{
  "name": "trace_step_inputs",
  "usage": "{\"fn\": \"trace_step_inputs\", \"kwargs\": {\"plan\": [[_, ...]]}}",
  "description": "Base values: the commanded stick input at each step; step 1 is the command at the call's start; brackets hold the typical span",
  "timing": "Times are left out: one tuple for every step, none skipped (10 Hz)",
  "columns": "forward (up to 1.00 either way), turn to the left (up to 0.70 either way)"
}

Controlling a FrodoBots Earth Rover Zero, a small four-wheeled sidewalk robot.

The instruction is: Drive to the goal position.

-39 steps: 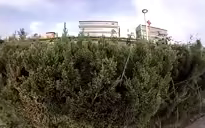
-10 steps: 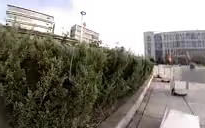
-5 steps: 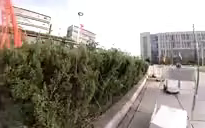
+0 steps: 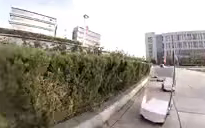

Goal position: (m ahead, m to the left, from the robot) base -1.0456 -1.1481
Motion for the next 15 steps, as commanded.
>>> {"fn": "trace_step_inputs", "kwargs": {"plan": [[-0.45, -0.27], [-0.45, -0.27], [-0.45, -0.27], [-0.45, -0.27], [-0.45, -0.27], [-0.45, -0.27], [-0.45, -0.27], [-0.45, -0.27], [-0.45, -0.27], [-0.35, -0.57], [-0.22, -0.88], [-0.16, -0.66], [-0.01, -0.46], [0.00, -0.45], [0.00, -0.45]]}}
